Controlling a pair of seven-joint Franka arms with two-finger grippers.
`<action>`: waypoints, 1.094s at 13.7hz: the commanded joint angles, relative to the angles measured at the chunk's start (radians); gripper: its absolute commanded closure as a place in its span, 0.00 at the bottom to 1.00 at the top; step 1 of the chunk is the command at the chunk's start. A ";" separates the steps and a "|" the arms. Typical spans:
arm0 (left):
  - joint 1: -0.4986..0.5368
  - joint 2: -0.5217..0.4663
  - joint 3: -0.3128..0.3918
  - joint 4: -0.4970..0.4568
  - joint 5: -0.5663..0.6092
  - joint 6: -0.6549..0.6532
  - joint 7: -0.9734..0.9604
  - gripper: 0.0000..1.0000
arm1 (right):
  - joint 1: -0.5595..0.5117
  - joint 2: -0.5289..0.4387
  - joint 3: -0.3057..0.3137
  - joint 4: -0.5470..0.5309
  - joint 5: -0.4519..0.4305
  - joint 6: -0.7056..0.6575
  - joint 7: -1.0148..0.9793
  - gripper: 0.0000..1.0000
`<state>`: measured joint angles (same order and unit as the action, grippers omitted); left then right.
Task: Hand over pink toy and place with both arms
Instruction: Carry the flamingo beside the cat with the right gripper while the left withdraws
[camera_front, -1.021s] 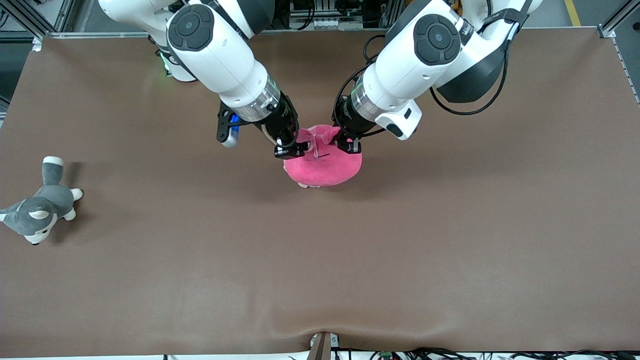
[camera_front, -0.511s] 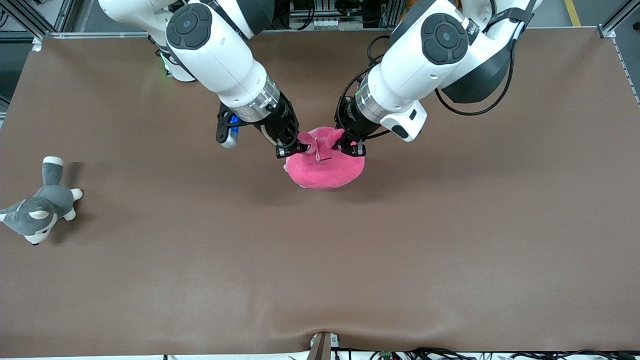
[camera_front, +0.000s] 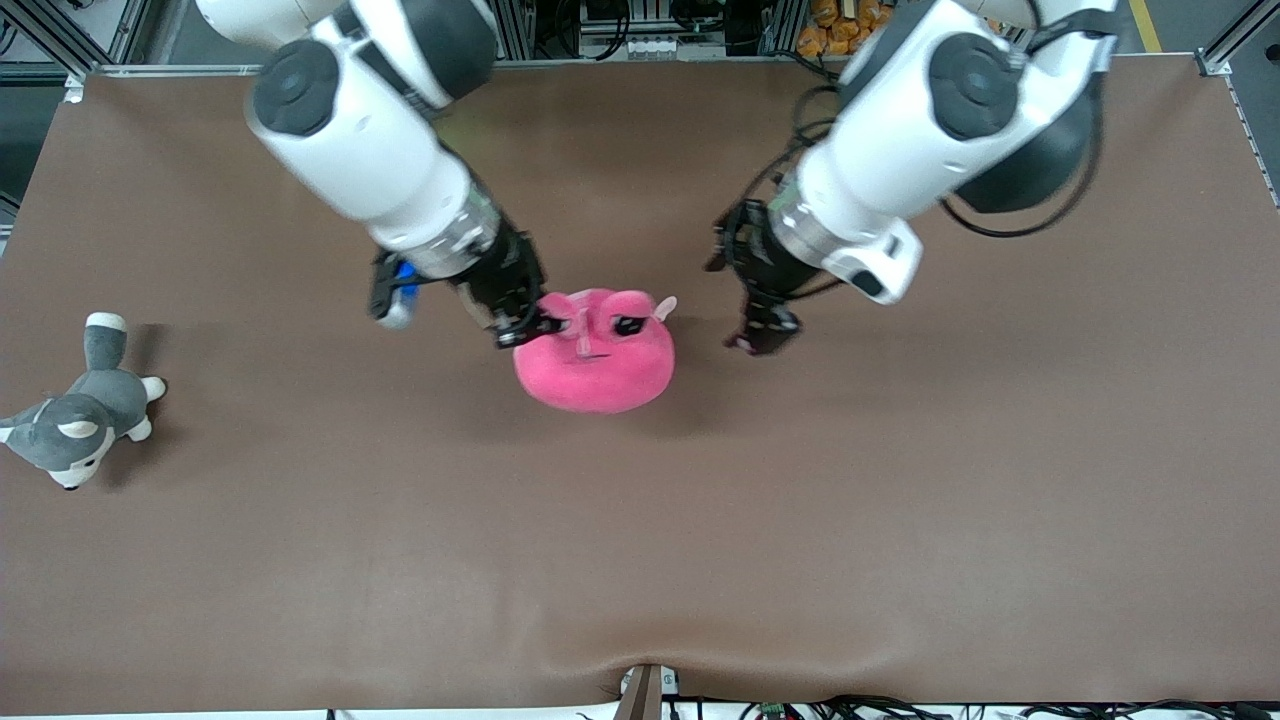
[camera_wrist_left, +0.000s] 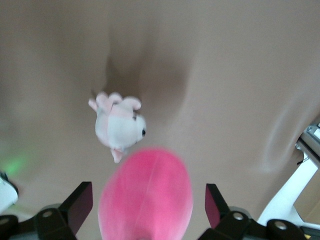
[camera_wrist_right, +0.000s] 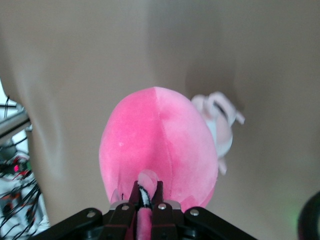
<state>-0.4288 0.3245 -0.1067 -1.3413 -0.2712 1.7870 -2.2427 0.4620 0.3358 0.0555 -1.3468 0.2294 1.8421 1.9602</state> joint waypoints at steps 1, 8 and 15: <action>0.096 -0.044 0.001 -0.009 0.021 -0.076 0.180 0.00 | -0.132 -0.018 0.014 -0.003 -0.009 -0.120 -0.204 1.00; 0.186 -0.062 0.002 -0.010 0.082 -0.193 0.731 0.00 | -0.480 -0.004 0.012 -0.194 0.044 -0.178 -0.636 1.00; 0.239 -0.073 0.002 -0.007 0.155 -0.282 1.227 0.00 | -0.693 0.026 0.014 -0.377 0.050 -0.155 -0.940 1.00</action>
<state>-0.2141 0.2766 -0.0995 -1.3417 -0.1344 1.5330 -1.1225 -0.1824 0.3768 0.0457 -1.6700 0.2566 1.6782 1.0737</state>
